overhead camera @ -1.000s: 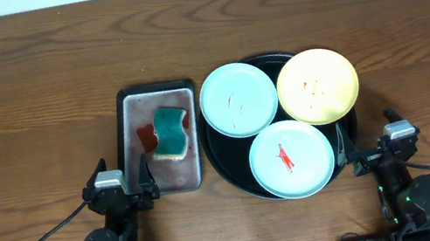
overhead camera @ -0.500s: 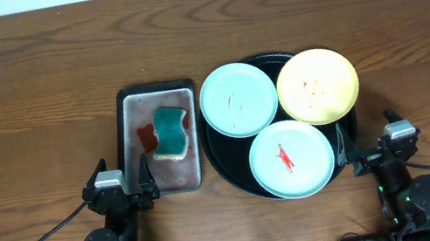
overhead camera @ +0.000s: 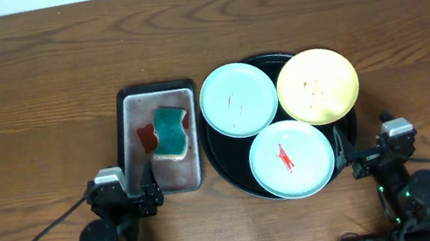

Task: Clean dirty plates on tray and stack at the side

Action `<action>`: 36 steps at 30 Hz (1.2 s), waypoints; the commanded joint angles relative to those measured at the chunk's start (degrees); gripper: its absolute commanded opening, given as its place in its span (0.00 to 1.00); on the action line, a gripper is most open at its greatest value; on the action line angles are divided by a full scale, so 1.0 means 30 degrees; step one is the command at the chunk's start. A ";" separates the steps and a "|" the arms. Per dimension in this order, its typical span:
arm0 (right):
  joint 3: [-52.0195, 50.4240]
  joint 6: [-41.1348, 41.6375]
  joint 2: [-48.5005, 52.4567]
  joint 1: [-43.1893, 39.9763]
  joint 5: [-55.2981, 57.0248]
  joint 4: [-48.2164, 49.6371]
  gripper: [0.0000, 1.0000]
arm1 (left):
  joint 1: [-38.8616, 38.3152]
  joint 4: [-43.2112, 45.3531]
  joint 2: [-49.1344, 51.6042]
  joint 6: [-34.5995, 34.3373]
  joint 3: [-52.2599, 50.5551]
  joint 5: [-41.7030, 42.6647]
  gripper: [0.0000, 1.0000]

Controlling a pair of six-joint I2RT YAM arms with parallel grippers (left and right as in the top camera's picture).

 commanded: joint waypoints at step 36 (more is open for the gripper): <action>1.0950 0.0095 1.6568 -0.0080 -0.3155 -0.7439 0.99 | -0.2674 -0.4597 2.2360 -0.2441 1.4965 -0.1923 0.80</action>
